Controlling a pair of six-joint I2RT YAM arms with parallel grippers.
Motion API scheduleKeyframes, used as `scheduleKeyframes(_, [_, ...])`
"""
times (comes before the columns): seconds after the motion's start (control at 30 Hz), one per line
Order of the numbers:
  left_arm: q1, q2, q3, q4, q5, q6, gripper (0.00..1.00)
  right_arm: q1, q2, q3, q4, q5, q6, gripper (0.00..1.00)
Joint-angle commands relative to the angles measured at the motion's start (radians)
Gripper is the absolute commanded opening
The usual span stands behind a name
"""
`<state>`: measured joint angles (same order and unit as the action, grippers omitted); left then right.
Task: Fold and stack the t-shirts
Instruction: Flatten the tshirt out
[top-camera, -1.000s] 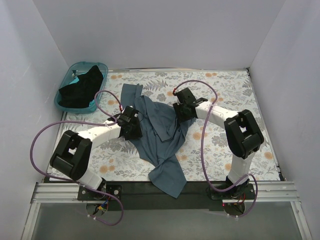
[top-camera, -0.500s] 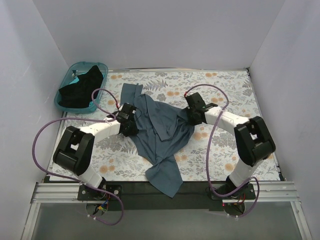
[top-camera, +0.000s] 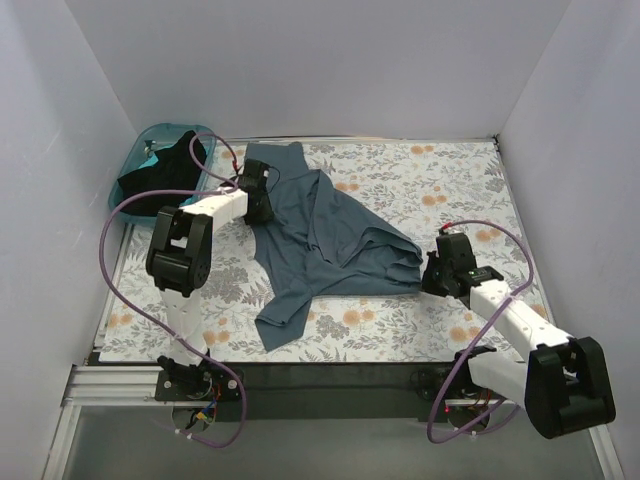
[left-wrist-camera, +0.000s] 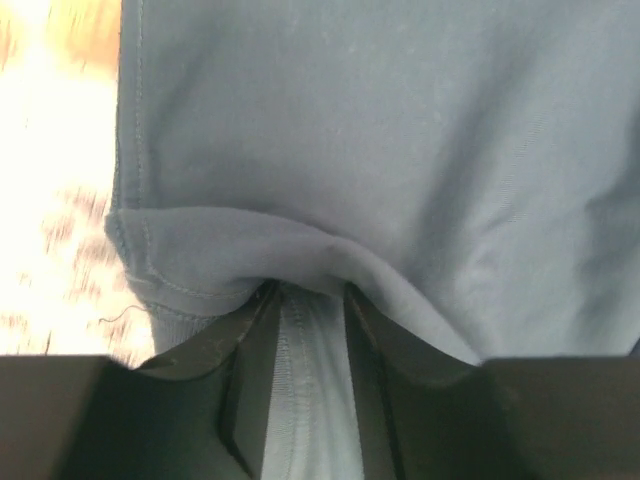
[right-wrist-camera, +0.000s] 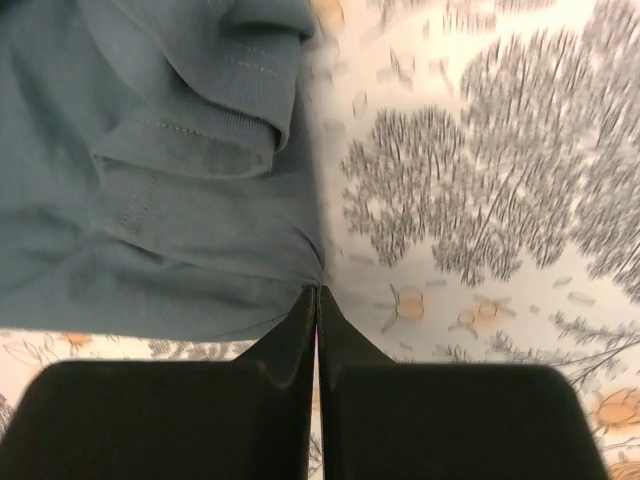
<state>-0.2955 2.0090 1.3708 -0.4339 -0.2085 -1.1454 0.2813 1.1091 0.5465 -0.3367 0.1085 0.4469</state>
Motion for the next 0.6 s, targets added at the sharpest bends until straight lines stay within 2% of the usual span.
scheduleKeyframes(0.0, [0.007,0.074,0.102,-0.026,-0.011,0.100,0.34,-0.010,-0.092,-0.103,0.015,-0.087,0.099,0.03])
scheduleKeyframes(0.1, [0.006,0.071,0.143,-0.011,0.012,0.134,0.43,-0.010,-0.133,-0.131,0.010,-0.101,0.073,0.12])
scheduleKeyframes(0.13, [0.002,0.059,0.143,-0.011,0.024,0.141,0.45,-0.008,-0.141,-0.126,0.004,-0.101,0.058,0.21])
scheduleKeyframes(0.17, [0.001,0.042,0.140,-0.011,0.030,0.141,0.49,-0.007,-0.149,-0.120,-0.007,-0.133,0.029,0.26])
scheduleKeyframes(0.2, [-0.002,-0.013,0.113,-0.003,0.038,0.136,0.53,-0.004,-0.163,-0.111,-0.008,-0.136,0.013,0.33])
scheduleKeyframes(0.27, [-0.013,-0.082,0.067,0.006,0.050,0.125,0.61,0.007,-0.169,-0.067,-0.021,-0.130,-0.016,0.38])
scheduleKeyframes(0.3, [-0.017,-0.164,0.044,0.009,0.054,0.121,0.69,0.013,-0.163,-0.048,-0.021,-0.127,-0.054,0.40])
scheduleKeyframes(0.47, [-0.040,-0.426,-0.180,-0.006,0.081,0.041,0.73,0.087,-0.066,0.085,-0.036,-0.113,-0.142,0.41])
scheduleKeyframes(0.57, [-0.060,-0.582,-0.342,-0.023,0.113,-0.012,0.74,0.146,0.023,0.157,-0.035,-0.038,-0.158,0.40])
